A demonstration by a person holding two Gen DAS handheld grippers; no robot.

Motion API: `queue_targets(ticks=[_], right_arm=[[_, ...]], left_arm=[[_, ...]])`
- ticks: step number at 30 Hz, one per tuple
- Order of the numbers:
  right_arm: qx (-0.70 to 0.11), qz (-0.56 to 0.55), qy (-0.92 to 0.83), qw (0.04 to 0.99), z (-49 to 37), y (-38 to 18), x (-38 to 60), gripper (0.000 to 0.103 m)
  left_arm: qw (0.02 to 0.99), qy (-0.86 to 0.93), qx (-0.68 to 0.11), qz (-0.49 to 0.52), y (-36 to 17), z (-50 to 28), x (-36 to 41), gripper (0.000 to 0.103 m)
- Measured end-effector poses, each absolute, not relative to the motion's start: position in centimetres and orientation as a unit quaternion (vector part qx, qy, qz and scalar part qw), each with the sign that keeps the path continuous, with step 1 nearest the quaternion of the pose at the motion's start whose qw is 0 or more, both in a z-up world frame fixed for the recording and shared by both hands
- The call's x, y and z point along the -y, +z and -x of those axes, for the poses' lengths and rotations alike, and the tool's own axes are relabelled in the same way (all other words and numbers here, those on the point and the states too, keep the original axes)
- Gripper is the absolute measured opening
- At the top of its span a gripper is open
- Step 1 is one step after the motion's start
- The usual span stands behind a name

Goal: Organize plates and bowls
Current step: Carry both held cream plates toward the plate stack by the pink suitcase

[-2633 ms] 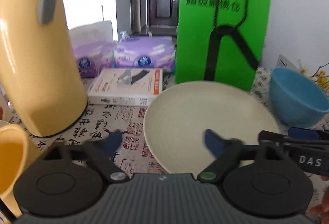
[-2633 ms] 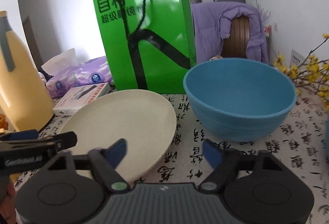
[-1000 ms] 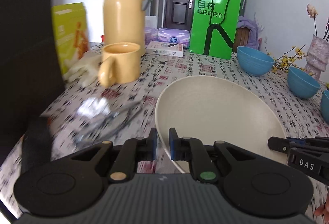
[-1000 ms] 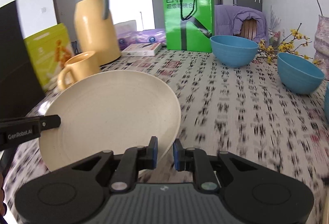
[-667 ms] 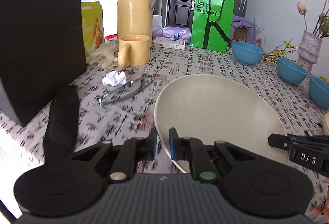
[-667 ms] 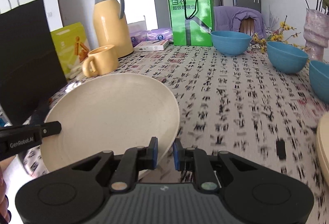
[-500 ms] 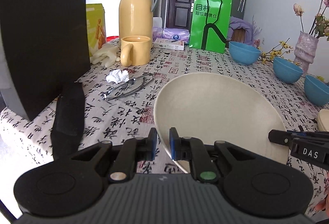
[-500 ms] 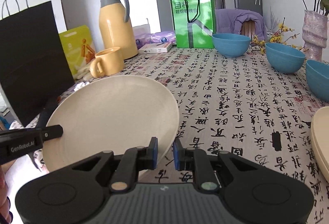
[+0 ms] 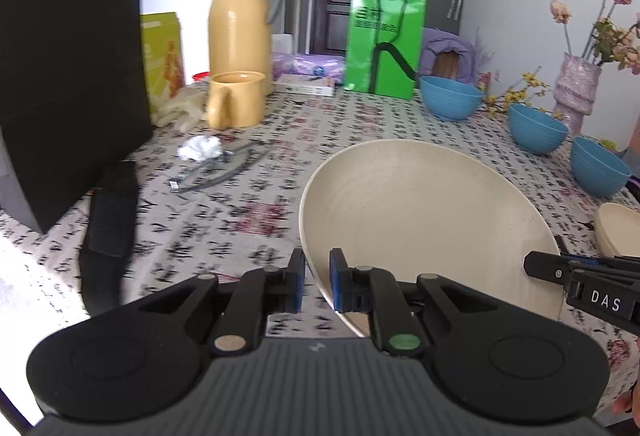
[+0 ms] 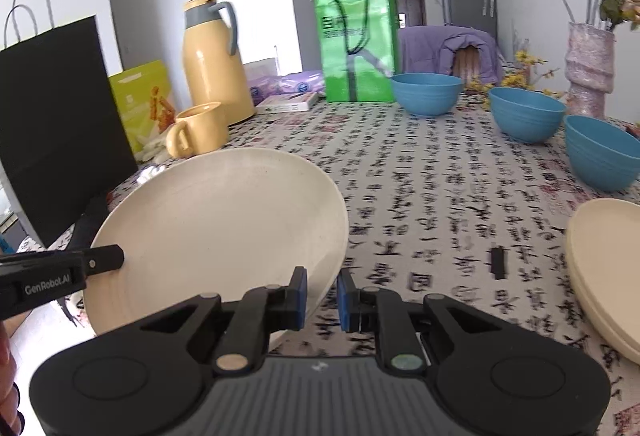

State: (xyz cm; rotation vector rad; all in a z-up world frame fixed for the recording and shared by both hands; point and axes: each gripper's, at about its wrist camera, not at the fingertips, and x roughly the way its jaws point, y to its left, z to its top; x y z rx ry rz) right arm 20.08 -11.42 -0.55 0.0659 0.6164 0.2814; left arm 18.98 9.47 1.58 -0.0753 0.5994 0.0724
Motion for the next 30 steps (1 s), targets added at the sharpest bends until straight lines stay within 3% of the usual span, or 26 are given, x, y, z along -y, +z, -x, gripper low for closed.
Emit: queue_targets(ticks=[30], right_arm=[[-0.252, -0.068, -0.041, 0.964, -20.5, 1.2, 35.6, 0.015]], left_arm=[[0.947, -0.140, -0.290, 0.012, 2.7, -26.1, 14.4, 0.014]])
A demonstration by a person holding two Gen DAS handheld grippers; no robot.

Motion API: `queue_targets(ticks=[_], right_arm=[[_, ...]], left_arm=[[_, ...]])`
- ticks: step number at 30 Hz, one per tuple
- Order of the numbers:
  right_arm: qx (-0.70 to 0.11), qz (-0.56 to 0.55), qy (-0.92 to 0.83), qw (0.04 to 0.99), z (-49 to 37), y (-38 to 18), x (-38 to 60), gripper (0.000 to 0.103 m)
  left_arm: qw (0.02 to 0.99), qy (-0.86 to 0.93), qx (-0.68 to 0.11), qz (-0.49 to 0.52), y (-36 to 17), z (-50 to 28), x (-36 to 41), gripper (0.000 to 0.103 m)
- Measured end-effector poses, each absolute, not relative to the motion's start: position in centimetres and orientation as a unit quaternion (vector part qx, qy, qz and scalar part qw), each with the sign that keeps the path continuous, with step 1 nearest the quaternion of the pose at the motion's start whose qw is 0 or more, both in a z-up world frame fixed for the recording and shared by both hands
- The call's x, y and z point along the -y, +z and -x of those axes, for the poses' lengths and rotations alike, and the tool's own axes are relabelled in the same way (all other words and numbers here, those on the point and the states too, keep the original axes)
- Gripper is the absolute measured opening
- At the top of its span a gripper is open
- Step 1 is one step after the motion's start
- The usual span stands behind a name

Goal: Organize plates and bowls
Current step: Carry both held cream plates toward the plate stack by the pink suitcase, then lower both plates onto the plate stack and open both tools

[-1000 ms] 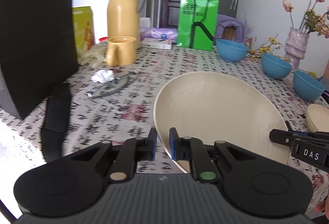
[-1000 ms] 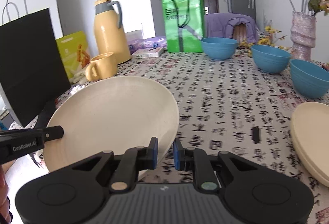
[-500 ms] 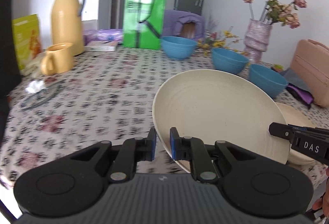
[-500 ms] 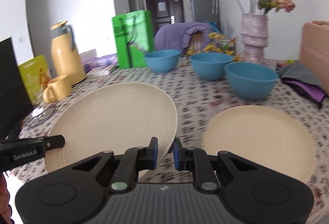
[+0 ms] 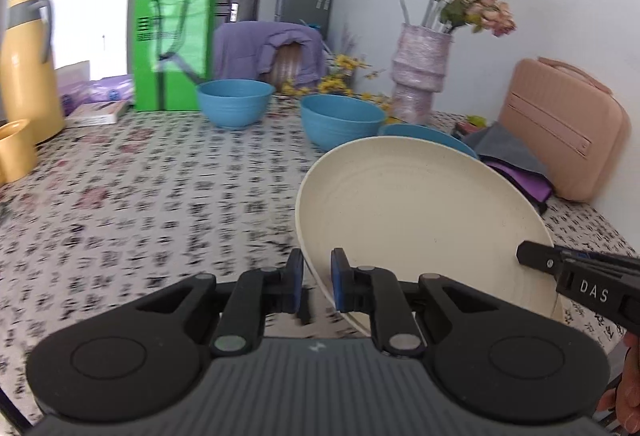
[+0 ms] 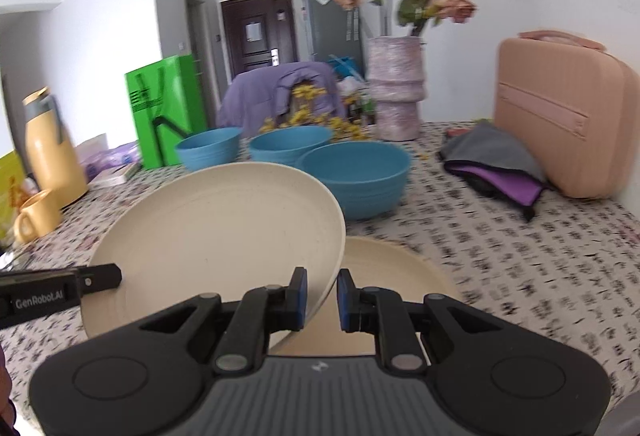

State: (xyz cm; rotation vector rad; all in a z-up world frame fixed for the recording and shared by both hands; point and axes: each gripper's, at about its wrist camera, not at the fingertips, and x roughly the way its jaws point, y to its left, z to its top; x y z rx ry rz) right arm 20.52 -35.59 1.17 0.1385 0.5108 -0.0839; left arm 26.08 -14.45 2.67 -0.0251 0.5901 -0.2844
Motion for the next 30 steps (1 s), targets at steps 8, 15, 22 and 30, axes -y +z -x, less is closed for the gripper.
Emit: queue_targets(ticks=[8, 15, 22, 30], right_arm=[[-0.261, -0.069, -0.064, 0.961, -20.2, 0.3, 39.3, 0.017], [-0.275, -0.074, -0.077, 0.955, -19.2, -1.2, 40.9, 0.020], [-0.277, -0.083, -0.078, 0.954, -19.0, -2.3, 41.2, 0.029], [-0.277, -0.074, -0.071, 0.955, -19.1, -2.7, 40.7, 0.031]], left_arm=[[0.937, -0.166, -0.309, 0.001, 1.6, -26.6, 18.5, 0.015], [0.931, -0.179, -0.317, -0.029, 0.4, -25.5, 20.6, 0.017], [0.925, -0.188, -0.329, -0.039, -0.4, -25.3, 21.2, 0.019], [0.925, -0.187, -0.328, -0.039, -0.5, -25.0, 20.9, 0.034]])
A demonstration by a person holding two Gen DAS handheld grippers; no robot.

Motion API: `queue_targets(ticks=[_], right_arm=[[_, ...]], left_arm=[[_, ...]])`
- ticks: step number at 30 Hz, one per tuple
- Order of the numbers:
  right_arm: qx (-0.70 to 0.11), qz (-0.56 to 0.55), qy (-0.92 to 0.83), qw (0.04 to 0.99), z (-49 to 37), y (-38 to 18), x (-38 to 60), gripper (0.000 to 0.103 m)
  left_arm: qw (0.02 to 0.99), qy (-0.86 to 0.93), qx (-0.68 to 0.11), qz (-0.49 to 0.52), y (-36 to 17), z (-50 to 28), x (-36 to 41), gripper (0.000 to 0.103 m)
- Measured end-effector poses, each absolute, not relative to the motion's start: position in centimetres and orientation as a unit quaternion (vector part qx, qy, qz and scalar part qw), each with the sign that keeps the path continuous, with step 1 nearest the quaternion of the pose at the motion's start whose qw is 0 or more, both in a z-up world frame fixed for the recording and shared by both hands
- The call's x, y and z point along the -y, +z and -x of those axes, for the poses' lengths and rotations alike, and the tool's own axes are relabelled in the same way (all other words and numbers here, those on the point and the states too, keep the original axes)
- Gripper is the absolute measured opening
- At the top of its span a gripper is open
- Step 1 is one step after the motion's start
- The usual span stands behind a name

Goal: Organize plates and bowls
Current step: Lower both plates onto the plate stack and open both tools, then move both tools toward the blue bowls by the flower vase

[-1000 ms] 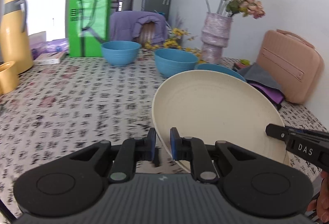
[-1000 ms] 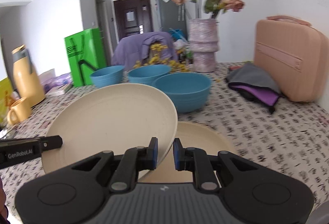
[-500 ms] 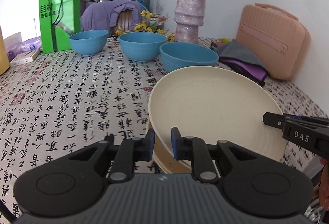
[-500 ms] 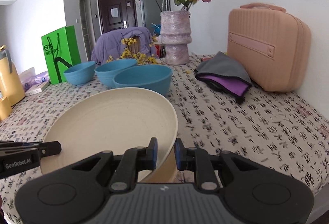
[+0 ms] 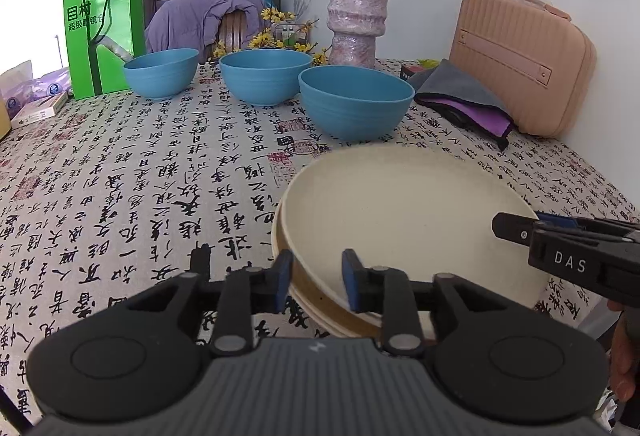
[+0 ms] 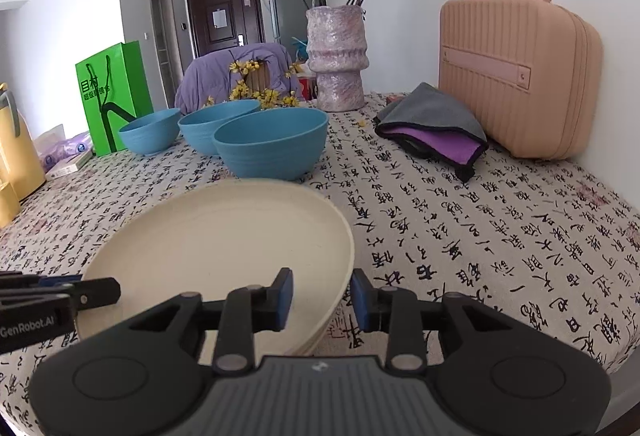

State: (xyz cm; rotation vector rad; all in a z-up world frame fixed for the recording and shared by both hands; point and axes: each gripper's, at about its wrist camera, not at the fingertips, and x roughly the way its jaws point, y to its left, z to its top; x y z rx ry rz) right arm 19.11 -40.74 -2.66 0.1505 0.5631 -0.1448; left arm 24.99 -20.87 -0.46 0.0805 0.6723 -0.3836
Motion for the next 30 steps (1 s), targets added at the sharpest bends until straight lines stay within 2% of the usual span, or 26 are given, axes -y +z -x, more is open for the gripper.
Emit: queue_targets(ticks=[6, 9, 16, 20, 22, 24, 28, 30], right_arm=[[-0.273, -0.064, -0.075, 0.957, -18.9, -2.7, 40.2, 0.033], [-0.259, -0.062, -0.075, 0.961, -18.3, -2.0, 40.0, 0.038], [-0.232, -0.060, -0.070, 0.968, -16.3, -0.1, 39.3, 0.043], [-0.219, -0.059, -0.043, 0.973, -14.9, 0.2, 37.6, 0.049], [-0.211, -0.059, -0.027, 0.975, -14.2, 0.1, 36.4, 0.057], [-0.198, -0.058, -0.007, 0.978, -13.3, -0.1, 35.1, 0.067], [-0.186, -0.052, 0.023, 0.981, -11.7, -1.2, 32.6, 0.073], [-0.182, -0.051, 0.041, 0.981, -10.5, -1.7, 31.5, 0.079]], left_arm=[[0.926, -0.195, -0.321, -0.044, -0.4, -24.4, 20.5, 0.041], [0.925, -0.207, -0.315, -0.057, -0.3, -23.7, 20.6, 0.046], [0.931, -0.218, -0.287, -0.057, 1.0, -21.3, 19.6, 0.052], [0.943, -0.196, -0.265, -0.053, 1.7, -19.2, 17.0, 0.058], [0.950, -0.177, -0.252, -0.049, 1.9, -17.9, 15.3, 0.063], [0.959, -0.147, -0.238, -0.047, 2.0, -16.6, 13.6, 0.074], [0.973, -0.100, -0.205, -0.034, 2.2, -13.6, 9.7, 0.086], [0.979, -0.076, -0.190, -0.025, 2.3, -12.1, 7.9, 0.090]])
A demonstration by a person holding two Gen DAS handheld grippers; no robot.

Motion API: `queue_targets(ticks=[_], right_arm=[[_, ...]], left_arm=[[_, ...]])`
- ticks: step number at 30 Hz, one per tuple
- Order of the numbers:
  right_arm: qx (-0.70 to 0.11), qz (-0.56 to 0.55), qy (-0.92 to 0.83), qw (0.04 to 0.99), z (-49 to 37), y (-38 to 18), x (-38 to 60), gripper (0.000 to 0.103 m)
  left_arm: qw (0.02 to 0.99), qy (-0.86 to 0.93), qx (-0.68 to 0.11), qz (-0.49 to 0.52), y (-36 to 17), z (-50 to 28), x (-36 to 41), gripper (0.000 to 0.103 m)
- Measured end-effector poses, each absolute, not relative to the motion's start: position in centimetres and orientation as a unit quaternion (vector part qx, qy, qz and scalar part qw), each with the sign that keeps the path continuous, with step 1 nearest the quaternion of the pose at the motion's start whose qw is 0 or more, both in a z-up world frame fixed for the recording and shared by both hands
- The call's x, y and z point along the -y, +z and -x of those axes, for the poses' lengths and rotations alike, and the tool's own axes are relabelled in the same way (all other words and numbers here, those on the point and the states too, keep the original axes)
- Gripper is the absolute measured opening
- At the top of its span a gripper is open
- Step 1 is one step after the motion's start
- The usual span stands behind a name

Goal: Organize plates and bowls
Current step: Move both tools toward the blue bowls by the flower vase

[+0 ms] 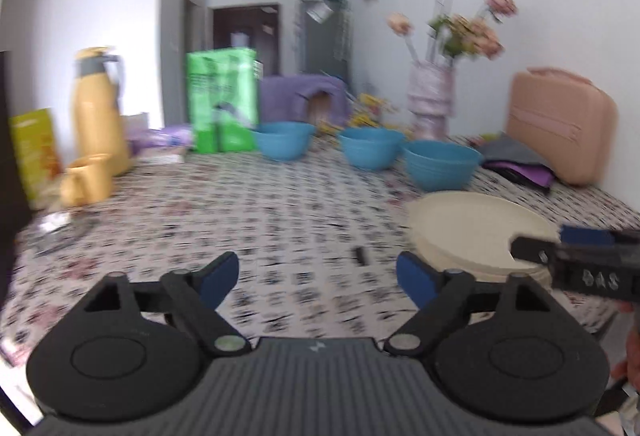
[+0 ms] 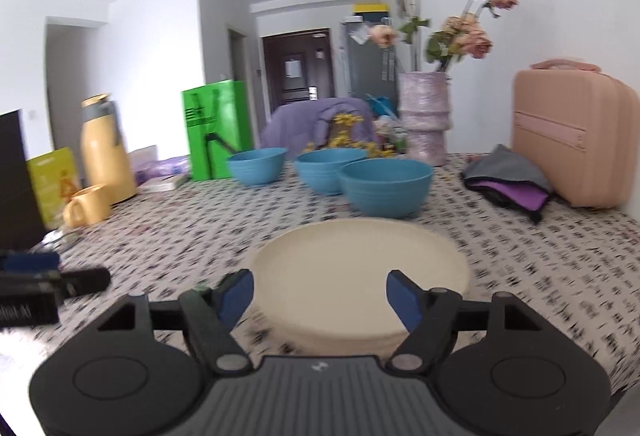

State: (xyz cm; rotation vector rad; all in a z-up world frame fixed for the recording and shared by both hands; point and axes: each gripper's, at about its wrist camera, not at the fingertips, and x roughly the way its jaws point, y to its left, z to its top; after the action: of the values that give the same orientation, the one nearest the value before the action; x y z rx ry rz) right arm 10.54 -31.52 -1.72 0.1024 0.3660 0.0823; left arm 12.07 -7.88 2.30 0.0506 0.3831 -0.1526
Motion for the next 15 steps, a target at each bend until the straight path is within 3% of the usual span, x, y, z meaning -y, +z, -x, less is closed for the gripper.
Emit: queue_targets(ticks=[3, 15], right_arm=[[-0.173, -0.045, 0.064, 0.982, -8.6, -2.4, 29.9, 0.086], [-0.161, -0.021, 0.097, 0.982, -7.5, -2.4, 26.8, 0.087]], left_arm=[[0.982, -0.041, -0.186, -0.015, 1.9, -10.0, 5.7, 0.096], [0.982, 0.002, -0.190, 0.006, 1.1, -8.4, 2.5, 0.099]])
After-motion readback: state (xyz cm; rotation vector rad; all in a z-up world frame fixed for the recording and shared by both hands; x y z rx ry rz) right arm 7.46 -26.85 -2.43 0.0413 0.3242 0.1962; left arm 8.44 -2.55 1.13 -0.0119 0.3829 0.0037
